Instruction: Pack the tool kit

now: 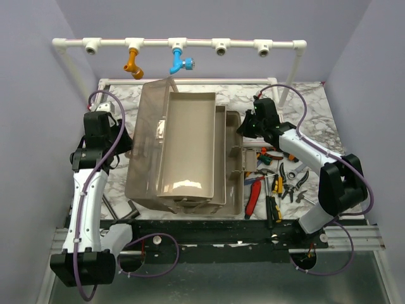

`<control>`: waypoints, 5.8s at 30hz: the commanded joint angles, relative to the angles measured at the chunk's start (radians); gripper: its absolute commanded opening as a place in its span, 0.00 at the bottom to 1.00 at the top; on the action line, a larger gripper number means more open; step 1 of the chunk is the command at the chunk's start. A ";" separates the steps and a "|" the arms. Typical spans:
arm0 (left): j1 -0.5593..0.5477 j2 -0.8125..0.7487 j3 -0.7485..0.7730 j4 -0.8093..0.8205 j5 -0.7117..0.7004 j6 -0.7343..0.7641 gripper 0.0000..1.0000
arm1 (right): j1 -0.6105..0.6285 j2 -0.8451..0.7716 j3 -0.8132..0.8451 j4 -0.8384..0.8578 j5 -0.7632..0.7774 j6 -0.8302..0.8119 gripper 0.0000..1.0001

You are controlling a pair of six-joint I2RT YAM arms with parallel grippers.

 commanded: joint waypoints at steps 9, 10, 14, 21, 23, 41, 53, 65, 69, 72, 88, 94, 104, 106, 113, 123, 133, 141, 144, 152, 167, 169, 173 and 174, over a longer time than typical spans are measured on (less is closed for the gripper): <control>0.058 -0.076 0.164 -0.237 -0.314 -0.010 0.83 | 0.010 -0.018 0.003 -0.068 -0.111 0.044 0.01; 0.057 -0.084 0.195 -0.257 -0.333 -0.012 0.84 | 0.010 -0.019 0.004 -0.069 -0.111 0.043 0.01; 0.057 -0.104 0.289 -0.307 -0.358 -0.013 0.86 | 0.010 -0.018 0.009 -0.073 -0.108 0.043 0.01; 0.057 -0.128 0.275 -0.290 -0.105 -0.015 0.86 | 0.010 -0.012 0.007 -0.074 -0.099 0.042 0.01; 0.057 -0.120 0.232 -0.274 -0.056 -0.019 0.86 | 0.010 -0.009 0.007 -0.073 -0.100 0.044 0.01; 0.057 -0.191 0.246 -0.230 0.070 -0.029 0.86 | 0.009 -0.016 -0.134 0.196 -0.121 0.309 0.01; 0.058 -0.161 0.332 -0.250 0.221 -0.018 0.86 | 0.020 0.059 -0.022 0.229 -0.040 0.369 0.13; -0.133 -0.251 0.171 -0.136 0.336 -0.041 0.84 | 0.010 -0.176 0.035 -0.104 0.206 0.156 0.65; -0.280 -0.273 0.141 -0.072 0.250 -0.030 0.84 | 0.009 -0.278 -0.007 -0.222 0.331 0.160 0.67; -0.315 -0.330 0.074 0.017 0.213 -0.014 0.84 | 0.007 -0.362 -0.084 -0.287 0.428 0.181 0.70; -0.349 -0.704 -0.265 0.357 0.174 0.027 0.84 | 0.023 -0.562 -0.407 -0.489 0.150 0.289 0.74; -0.349 -0.766 -0.371 0.499 0.197 0.006 0.84 | 0.158 -0.577 -0.522 -0.439 0.140 0.422 0.72; -0.341 -0.836 -0.424 0.513 0.186 0.002 0.84 | 0.287 -0.440 -0.555 -0.425 0.303 0.535 0.67; -0.338 -0.847 -0.430 0.513 0.184 0.003 0.84 | 0.292 -0.408 -0.548 -0.429 0.330 0.543 0.66; -0.336 -0.845 -0.433 0.507 0.188 0.003 0.84 | 0.295 -0.374 -0.526 -0.431 0.365 0.534 0.46; -0.327 -0.837 -0.435 0.504 0.188 0.006 0.84 | 0.295 -0.642 -0.341 -0.652 0.520 0.494 0.18; -0.318 -0.836 -0.442 0.519 0.227 0.014 0.83 | 0.295 -0.612 -0.096 -0.365 0.159 0.098 0.14; -0.304 -0.828 -0.447 0.518 0.242 0.015 0.83 | 0.305 -0.312 0.063 -0.162 -0.110 0.118 0.11; -0.301 -0.828 -0.448 0.517 0.244 0.017 0.83 | 0.309 -0.239 0.117 -0.159 -0.071 0.124 0.11; -0.287 -0.822 -0.449 0.517 0.251 0.016 0.83 | 0.314 -0.146 0.196 -0.188 -0.049 0.112 0.11; -0.272 -0.831 -0.456 0.524 0.280 0.003 0.83 | 0.315 0.019 0.095 -0.141 0.036 0.122 0.14; -0.273 -0.836 -0.457 0.525 0.279 0.003 0.83 | 0.316 0.056 0.098 -0.139 0.035 0.129 0.20; -0.272 -0.836 -0.458 0.523 0.281 0.003 0.83 | 0.318 0.072 0.092 -0.136 0.036 0.143 0.44; -0.271 -0.835 -0.457 0.523 0.280 0.003 0.83 | 0.318 0.063 0.090 -0.136 0.041 0.144 0.50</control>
